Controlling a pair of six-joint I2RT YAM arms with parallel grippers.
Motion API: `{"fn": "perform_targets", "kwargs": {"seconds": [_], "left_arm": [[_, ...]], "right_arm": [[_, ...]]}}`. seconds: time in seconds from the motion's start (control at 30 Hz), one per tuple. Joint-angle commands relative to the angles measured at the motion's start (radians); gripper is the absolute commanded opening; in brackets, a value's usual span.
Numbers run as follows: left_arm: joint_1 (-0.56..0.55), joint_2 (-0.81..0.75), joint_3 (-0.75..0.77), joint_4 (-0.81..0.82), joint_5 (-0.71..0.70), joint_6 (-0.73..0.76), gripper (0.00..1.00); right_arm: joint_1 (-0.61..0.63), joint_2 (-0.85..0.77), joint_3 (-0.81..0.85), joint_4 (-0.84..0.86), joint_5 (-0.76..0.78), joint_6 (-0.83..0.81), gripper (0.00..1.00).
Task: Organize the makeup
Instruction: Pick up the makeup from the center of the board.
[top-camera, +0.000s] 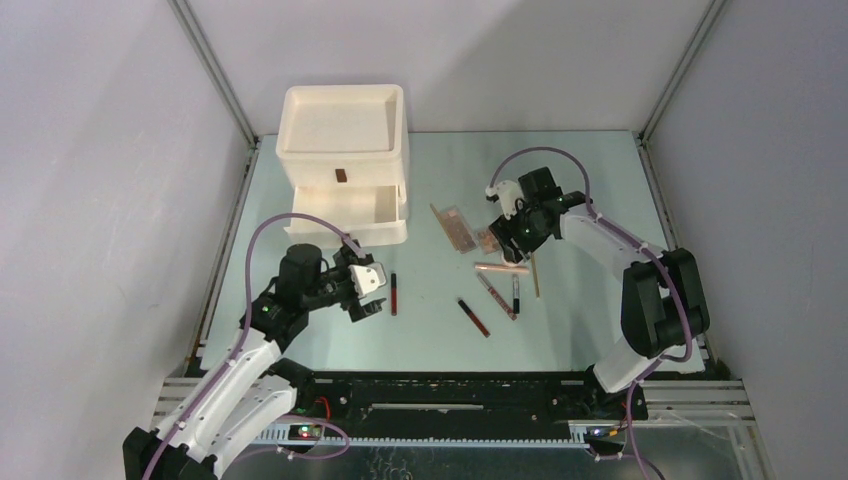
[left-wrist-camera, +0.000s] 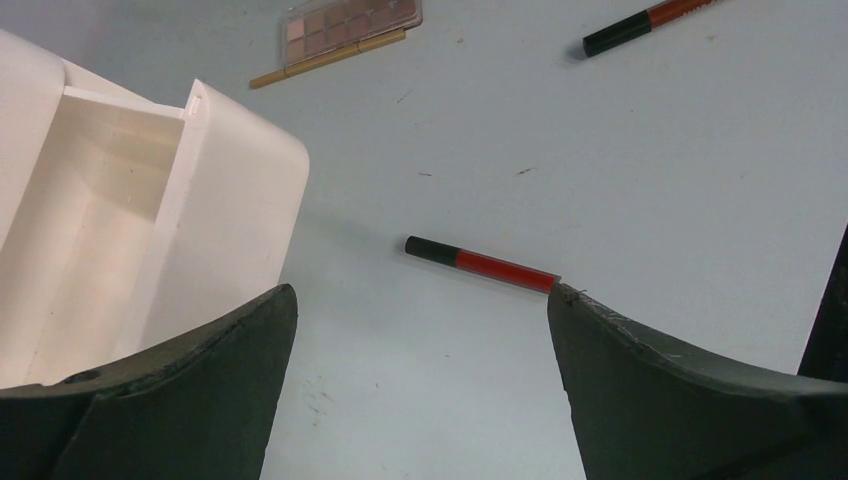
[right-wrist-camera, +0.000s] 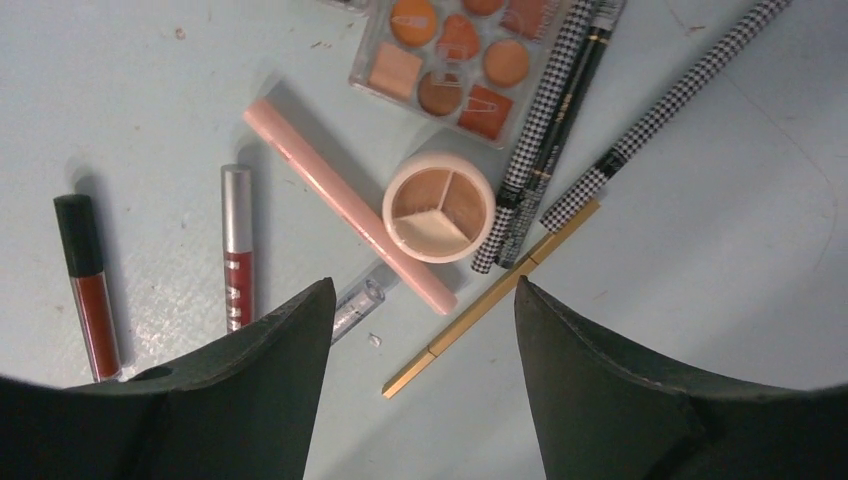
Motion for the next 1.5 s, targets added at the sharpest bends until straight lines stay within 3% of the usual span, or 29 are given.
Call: {"fn": "perform_targets", "kwargs": {"seconds": [0.0,0.3,0.53,0.8,1.47], "left_arm": [[-0.006,-0.009,-0.020,0.040,-0.008,-0.012,1.00],[-0.005,-0.008,-0.025,0.044,-0.014,-0.007,1.00],[-0.005,-0.013,-0.027,0.045,-0.014,-0.003,1.00],[-0.005,-0.021,-0.031,0.046,-0.017,0.002,1.00],[-0.005,-0.032,-0.028,0.040,-0.025,-0.001,1.00]], "right_arm": [[-0.043,0.026,0.072,0.003,-0.033,0.052,0.74],[-0.145,0.125,0.165,0.014,-0.051,0.132,0.59],[-0.176,0.188,0.199,-0.080,-0.053,0.115,0.52],[-0.187,0.146,0.104,-0.168,-0.071,0.073,0.56],[-0.139,0.078,-0.096,-0.085,0.018,0.111,0.55]]}}
